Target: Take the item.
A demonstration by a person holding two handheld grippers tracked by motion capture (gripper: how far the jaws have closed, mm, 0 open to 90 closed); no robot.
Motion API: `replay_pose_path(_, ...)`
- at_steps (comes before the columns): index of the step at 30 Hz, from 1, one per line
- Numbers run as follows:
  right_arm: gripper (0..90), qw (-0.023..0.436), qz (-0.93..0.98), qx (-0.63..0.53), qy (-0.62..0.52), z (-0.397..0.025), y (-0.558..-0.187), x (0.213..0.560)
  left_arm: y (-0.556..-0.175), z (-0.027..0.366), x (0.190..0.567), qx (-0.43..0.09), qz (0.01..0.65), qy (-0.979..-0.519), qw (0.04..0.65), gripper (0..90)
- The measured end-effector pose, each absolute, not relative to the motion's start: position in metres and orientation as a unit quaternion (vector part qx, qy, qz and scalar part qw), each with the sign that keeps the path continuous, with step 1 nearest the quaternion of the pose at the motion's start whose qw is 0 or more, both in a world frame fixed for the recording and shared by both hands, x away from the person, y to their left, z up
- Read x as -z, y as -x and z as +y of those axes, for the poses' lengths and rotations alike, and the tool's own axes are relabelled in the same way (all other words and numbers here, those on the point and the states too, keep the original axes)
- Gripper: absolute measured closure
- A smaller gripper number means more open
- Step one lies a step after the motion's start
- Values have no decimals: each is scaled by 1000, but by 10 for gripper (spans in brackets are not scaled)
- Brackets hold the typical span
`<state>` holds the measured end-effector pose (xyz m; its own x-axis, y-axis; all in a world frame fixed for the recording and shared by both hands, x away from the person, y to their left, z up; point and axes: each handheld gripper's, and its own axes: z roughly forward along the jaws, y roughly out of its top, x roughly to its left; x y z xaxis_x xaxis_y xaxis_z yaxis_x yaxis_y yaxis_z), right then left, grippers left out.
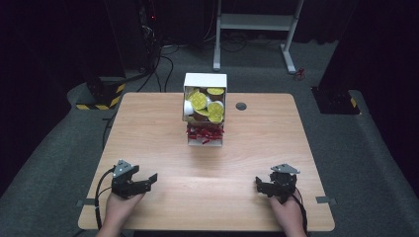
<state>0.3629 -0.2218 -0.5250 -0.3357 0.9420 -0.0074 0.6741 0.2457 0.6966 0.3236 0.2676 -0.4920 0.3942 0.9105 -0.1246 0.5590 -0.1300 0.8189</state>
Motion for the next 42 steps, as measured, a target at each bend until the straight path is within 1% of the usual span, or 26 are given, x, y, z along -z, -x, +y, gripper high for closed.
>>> replay_pose_path(12, 77, 215, 764, -307, -524, -223, -363, 525, -335, 244, 463, -222, 494, -720, 434, 151)
replay_pose_path(26, 76, 212, 770, -310, -516, -223, -365, 525, -344, 225, 452, -227, 483, -719, 444, 169)
replay_pose_path(34, 76, 213, 771, -309, -514, -223, -365, 525, -350, 216, 442, -238, 477, -716, 450, 175)
replay_pose_path(42, 75, 210, 771, -310, -514, -222, -366, 525, -364, 207, 445, -239, 472, -713, 461, 192)
